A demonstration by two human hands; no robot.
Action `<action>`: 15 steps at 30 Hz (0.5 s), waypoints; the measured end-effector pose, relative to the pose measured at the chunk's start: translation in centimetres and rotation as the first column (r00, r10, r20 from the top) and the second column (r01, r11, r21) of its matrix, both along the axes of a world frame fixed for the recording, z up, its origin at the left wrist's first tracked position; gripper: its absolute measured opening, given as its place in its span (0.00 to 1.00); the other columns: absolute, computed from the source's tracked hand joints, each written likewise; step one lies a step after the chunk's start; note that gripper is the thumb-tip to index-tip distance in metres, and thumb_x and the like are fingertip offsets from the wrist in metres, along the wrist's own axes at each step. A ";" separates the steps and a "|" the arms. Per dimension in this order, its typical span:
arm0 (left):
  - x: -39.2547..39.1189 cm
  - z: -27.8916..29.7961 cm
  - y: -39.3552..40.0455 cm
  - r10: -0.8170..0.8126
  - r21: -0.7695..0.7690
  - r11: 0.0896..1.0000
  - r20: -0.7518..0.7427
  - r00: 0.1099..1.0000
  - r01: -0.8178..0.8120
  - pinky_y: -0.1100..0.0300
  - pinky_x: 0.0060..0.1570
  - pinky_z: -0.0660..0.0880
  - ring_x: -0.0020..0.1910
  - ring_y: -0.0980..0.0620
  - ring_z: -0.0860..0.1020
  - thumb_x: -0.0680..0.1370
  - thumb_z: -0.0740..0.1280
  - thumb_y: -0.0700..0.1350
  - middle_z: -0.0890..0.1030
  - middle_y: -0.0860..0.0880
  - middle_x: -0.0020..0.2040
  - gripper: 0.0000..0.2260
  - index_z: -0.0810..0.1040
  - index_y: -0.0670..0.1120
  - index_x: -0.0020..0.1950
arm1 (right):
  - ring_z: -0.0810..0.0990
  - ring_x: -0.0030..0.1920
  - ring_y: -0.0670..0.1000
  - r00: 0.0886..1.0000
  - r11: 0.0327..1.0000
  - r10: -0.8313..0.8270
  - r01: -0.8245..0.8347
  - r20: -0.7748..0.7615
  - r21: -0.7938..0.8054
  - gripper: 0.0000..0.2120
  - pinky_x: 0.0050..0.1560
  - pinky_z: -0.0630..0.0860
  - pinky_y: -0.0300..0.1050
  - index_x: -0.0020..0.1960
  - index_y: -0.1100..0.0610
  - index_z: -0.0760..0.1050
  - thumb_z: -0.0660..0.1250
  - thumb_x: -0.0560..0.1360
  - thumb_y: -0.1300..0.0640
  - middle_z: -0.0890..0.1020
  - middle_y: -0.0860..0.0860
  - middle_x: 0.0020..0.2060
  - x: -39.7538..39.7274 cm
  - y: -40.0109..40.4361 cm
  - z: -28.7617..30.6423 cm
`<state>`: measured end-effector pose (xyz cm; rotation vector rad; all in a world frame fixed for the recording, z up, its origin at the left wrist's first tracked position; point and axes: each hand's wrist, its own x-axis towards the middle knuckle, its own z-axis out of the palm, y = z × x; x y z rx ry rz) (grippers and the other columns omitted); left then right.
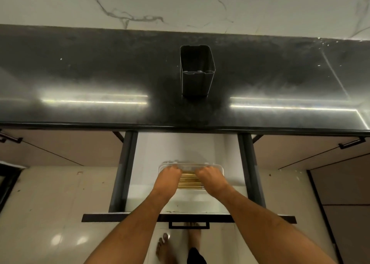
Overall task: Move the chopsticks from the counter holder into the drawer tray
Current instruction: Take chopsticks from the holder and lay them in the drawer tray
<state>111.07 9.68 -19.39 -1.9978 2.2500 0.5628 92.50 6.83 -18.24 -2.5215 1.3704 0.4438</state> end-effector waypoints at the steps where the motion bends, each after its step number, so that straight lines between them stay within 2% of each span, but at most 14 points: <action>1: 0.0 -0.3 0.0 0.004 -0.003 1.000 -0.005 1.000 -0.004 0.60 0.57 0.79 0.52 0.50 0.84 0.80 0.65 0.35 0.84 0.48 0.58 0.13 0.83 0.47 0.60 | 0.85 0.51 0.62 1.000 1.000 0.000 0.000 0.006 0.008 0.12 0.48 0.81 0.54 0.58 0.59 0.78 0.65 0.76 0.66 0.85 0.58 0.52 0.0 0.0 -0.3; 5: -0.2 -1.1 0.1 0.001 0.006 1.000 -0.011 1.000 -0.001 0.57 0.56 0.80 0.53 0.49 0.83 0.80 0.64 0.35 0.84 0.47 0.58 0.14 0.81 0.45 0.62 | 0.85 0.50 0.62 1.000 1.000 -0.008 0.007 0.024 0.020 0.11 0.47 0.81 0.54 0.57 0.59 0.79 0.65 0.77 0.67 0.85 0.58 0.51 -0.2 0.0 -1.3; 15: 0.0 -2.3 0.7 0.006 -0.004 1.000 -0.044 0.999 -0.007 0.56 0.58 0.80 0.57 0.48 0.81 0.80 0.65 0.35 0.81 0.46 0.63 0.14 0.79 0.46 0.64 | 0.85 0.51 0.58 0.999 0.999 -0.029 0.028 0.043 0.026 0.09 0.53 0.82 0.52 0.56 0.57 0.81 0.65 0.79 0.64 0.86 0.56 0.52 -1.0 0.1 -2.6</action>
